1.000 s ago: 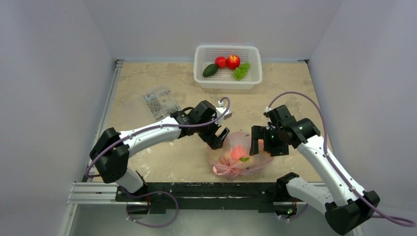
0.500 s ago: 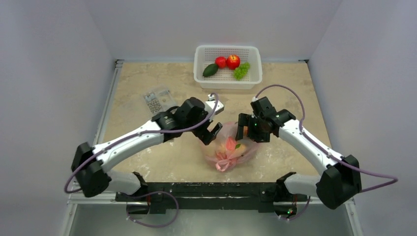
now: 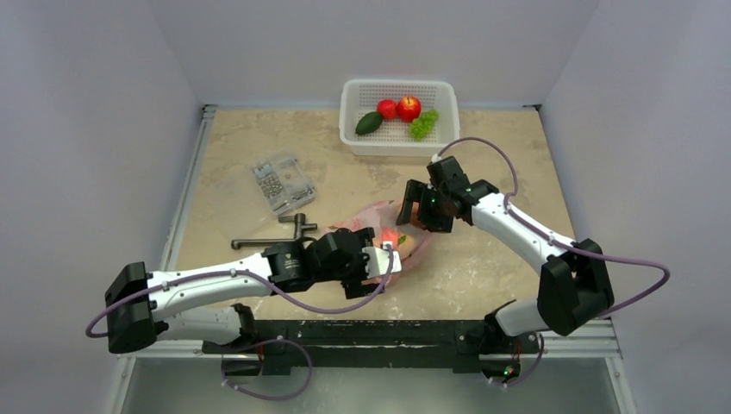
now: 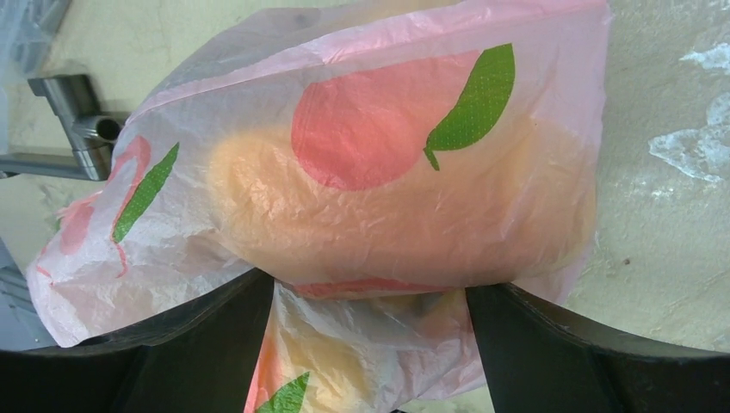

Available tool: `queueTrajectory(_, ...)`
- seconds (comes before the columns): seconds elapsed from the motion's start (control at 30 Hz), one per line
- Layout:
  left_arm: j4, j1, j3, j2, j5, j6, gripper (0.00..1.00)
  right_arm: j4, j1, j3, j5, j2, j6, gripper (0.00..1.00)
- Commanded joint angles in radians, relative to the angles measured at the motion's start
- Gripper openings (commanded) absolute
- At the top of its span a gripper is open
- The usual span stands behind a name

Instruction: Take the fake fruits out of the plastic bag

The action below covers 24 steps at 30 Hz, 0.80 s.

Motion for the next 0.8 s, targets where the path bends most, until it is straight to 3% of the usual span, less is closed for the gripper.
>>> queueTrajectory(0.0, 0.082, -0.043, -0.018, -0.009, -0.088, 0.105, 0.86, 0.055, 0.001, 0.061, -0.002, 0.019, 0.023, 0.83)
queueTrajectory(0.13, 0.051, -0.051, 0.038, 0.089, -0.133, 0.039, 0.95, 0.034, 0.002, 0.113, -0.008, 0.025, -0.047, 0.88)
queueTrajectory(0.27, 0.013, -0.051, 0.105, 0.193, -0.155, 0.007, 0.93, 0.017, 0.002, 0.11, 0.013, -0.026, -0.096, 0.95)
queueTrajectory(0.5, -0.102, -0.051, 0.226, 0.371, -0.164, -0.08, 0.67, -0.044, -0.04, 0.056, 0.141, -0.236, -0.182, 0.99)
queueTrajectory(0.63, -0.117, -0.053, 0.265, 0.373, -0.131, -0.119, 0.43, -0.019, -0.175, -0.031, -0.042, -0.313, -0.226, 0.99)
queueTrajectory(0.77, -0.088, -0.051, 0.226, 0.286, -0.09, -0.087, 0.24, -0.005, -0.191, -0.085, -0.189, -0.335, -0.276, 0.99)
